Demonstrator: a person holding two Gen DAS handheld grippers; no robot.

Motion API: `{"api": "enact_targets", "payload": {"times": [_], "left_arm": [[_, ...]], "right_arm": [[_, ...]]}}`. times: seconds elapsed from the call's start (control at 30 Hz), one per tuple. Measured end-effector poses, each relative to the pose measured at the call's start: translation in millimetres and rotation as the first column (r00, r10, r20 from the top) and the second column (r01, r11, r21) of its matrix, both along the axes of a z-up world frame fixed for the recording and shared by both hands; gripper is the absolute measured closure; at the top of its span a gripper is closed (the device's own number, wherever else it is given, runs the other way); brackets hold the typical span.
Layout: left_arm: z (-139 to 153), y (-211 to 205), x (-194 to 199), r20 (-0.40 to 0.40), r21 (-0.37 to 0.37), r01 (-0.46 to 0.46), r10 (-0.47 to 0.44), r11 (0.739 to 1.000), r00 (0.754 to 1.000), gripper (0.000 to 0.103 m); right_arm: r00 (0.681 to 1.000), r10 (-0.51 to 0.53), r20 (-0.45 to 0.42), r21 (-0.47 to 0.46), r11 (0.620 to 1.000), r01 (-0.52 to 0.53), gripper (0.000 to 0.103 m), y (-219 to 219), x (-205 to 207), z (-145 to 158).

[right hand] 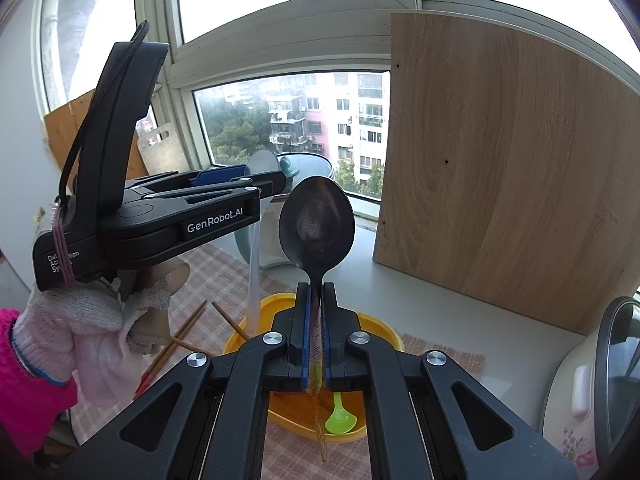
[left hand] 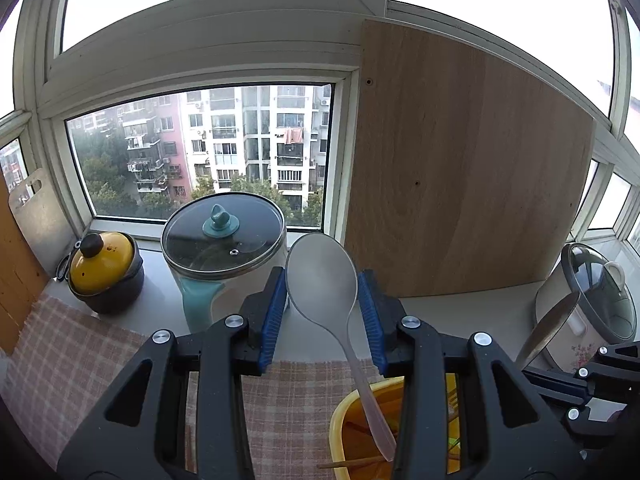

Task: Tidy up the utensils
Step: 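Lower both spoons into the yellow container and open both tools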

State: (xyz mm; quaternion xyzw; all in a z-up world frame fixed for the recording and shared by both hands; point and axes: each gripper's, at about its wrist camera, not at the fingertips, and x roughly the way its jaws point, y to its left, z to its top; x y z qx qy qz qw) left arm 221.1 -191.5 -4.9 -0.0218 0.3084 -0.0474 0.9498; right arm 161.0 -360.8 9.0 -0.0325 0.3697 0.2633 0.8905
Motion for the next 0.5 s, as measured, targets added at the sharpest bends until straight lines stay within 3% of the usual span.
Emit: {"api": "enact_targets", "payload": {"times": [0.5], "left_arm": [[1,3,-7,-0.028,-0.039,0.035,-0.036,0.999,0.999,0.066]], "right_arm": [[0.999,-0.021,-0.046,-0.031,0.999,0.019,0.098,-3,1,-11]]}}
